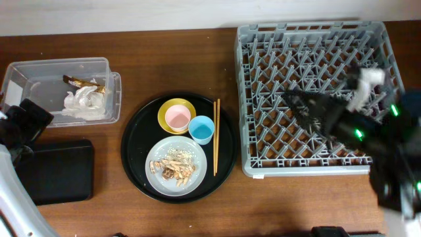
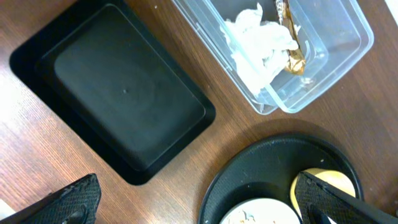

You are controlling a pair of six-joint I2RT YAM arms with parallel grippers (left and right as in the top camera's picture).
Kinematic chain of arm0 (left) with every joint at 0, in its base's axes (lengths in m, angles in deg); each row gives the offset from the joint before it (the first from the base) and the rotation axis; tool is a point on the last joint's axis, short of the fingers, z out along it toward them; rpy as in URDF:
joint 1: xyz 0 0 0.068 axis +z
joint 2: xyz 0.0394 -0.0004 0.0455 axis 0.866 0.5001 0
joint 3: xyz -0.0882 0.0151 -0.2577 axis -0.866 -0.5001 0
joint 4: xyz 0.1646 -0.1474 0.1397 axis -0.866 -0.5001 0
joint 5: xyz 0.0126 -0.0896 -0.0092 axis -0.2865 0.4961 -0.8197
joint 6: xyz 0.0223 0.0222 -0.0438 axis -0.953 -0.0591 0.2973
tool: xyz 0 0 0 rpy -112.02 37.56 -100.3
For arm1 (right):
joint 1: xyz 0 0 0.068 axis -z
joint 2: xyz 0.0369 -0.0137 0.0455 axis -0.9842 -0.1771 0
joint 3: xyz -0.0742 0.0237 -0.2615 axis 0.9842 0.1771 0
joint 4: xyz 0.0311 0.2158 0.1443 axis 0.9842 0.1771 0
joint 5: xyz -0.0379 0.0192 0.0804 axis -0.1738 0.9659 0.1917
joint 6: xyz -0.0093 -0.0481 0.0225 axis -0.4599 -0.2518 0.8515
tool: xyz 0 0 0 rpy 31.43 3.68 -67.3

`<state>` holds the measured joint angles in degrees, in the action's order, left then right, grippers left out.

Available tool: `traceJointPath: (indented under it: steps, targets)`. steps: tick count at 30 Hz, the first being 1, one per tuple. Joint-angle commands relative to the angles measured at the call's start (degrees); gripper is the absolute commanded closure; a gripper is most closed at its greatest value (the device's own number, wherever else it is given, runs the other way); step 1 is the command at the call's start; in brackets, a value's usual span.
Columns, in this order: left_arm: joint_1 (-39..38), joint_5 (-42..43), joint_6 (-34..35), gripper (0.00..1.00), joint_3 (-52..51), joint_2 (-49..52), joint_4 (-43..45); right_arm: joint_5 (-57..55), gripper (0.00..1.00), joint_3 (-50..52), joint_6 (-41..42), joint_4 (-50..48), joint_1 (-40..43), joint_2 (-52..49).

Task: Sort waste into correct bins and load items into the dishwasher rack
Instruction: 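Move the right gripper over the tray toward the blue cup, then grasp the blue cup with the right gripper and lift it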

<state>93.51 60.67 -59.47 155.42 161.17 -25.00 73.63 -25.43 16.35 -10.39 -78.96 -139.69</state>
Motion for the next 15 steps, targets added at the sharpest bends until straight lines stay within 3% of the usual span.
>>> traceJointPath:
  steps: [1, 2, 4, 5, 10, 11, 15]
  targets:
    - [0.2, -0.2, 0.1, 0.01, 0.1, 0.1, 0.0, -10.1, 0.02, -12.5, -15.5, 9.5, -12.1, -9.1]
    - [0.2, -0.2, 0.1, 0.01, 0.1, 0.1, 0.0, -17.8, 0.02, -15.0, -15.8, 12.3, -17.6, -12.1]
    - [0.2, -0.2, 0.1, 0.01, 0.1, 0.1, 0.0, -45.3, 0.02, -20.9, -16.0, 17.8, -34.3, -21.4]
    - [0.2, -0.2, 0.1, 0.01, 0.1, 0.1, 0.0, -50.3, 0.01, -22.2, -16.0, 18.7, -37.9, -24.3]
    - [0.2, -0.2, 0.1, 0.01, 0.1, 0.1, 0.0, -50.9, 0.00, -23.3, -20.0, 15.6, -46.2, -35.4]
    - [0.2, -0.2, 0.1, 0.01, 0.1, 0.1, 0.0, -50.9, 0.10, -23.3, -20.0, 14.9, -46.8, -37.1]
    - [0.2, -0.2, 0.1, 0.01, 0.1, 0.1, 0.0, -50.0, 0.10, -23.3, -19.8, 14.6, -47.1, -45.6]
